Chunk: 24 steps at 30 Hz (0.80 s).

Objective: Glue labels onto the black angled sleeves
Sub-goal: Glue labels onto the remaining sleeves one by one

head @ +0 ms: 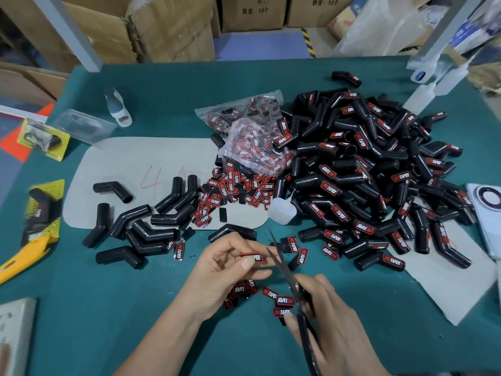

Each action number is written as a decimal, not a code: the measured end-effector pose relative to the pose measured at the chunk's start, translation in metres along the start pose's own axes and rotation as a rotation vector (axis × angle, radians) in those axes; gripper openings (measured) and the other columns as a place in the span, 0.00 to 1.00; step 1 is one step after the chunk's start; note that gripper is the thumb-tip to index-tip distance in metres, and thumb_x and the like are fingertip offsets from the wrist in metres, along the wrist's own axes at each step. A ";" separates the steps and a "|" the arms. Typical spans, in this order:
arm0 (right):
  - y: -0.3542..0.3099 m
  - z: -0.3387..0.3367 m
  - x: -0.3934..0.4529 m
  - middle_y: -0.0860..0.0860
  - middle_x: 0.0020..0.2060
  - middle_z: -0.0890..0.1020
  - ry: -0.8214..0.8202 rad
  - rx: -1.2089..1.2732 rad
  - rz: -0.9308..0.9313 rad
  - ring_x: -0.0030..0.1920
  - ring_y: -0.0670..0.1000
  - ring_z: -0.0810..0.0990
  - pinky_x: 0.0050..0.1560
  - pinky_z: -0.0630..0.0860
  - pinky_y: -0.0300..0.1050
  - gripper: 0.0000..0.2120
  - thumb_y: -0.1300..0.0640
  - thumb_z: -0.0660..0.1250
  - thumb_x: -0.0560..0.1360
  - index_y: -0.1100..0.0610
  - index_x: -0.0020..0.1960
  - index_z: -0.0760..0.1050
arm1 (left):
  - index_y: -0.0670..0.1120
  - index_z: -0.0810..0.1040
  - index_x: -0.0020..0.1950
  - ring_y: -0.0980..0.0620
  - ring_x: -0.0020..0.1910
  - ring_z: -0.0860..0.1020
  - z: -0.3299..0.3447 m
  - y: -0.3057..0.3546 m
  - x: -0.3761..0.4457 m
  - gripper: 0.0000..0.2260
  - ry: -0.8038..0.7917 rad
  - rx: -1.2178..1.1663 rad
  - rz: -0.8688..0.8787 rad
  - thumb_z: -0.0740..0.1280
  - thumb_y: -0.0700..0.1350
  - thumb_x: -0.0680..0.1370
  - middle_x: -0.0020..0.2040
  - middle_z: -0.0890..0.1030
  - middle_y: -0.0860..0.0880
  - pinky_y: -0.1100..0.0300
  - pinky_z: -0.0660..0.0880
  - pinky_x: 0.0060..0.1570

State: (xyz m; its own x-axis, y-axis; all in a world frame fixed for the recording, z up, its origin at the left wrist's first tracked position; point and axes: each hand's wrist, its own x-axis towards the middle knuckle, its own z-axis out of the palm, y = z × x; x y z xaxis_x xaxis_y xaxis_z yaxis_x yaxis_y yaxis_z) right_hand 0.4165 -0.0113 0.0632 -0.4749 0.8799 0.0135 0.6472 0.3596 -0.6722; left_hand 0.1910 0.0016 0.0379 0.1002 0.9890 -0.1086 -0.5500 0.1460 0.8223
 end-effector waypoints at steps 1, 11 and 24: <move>0.001 -0.004 -0.003 0.37 0.46 0.70 0.010 -0.014 0.013 0.39 0.34 0.69 0.31 0.75 0.38 0.20 0.40 0.65 0.76 0.39 0.67 0.69 | 0.52 0.82 0.47 0.42 0.58 0.86 -0.002 -0.001 0.000 0.06 -0.010 -0.005 0.010 0.77 0.51 0.78 0.58 0.86 0.42 0.55 0.83 0.51; 0.075 -0.038 -0.033 0.50 0.43 0.82 -0.012 -0.520 0.211 0.42 0.60 0.85 0.28 0.83 0.53 0.45 0.58 0.91 0.50 0.45 0.64 0.80 | 0.49 0.82 0.49 0.50 0.34 0.72 -0.028 0.008 0.011 0.05 0.405 0.450 0.210 0.70 0.50 0.78 0.37 0.76 0.48 0.62 0.72 0.41; 0.064 -0.031 -0.006 0.46 0.54 0.81 0.284 -0.367 -0.057 0.48 0.55 0.83 0.41 0.82 0.52 0.13 0.48 0.66 0.78 0.48 0.57 0.87 | 0.52 0.89 0.48 0.56 0.47 0.82 -0.037 0.010 0.015 0.07 0.395 0.759 0.196 0.75 0.42 0.75 0.46 0.87 0.53 0.66 0.75 0.52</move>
State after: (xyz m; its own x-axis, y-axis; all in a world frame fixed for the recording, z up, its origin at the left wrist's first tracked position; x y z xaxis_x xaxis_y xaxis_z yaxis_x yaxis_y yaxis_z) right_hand 0.4795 0.0165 0.0428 -0.3673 0.8872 0.2794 0.8170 0.4513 -0.3590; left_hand 0.1565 0.0188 0.0236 -0.3096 0.9508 0.0039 0.1869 0.0568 0.9807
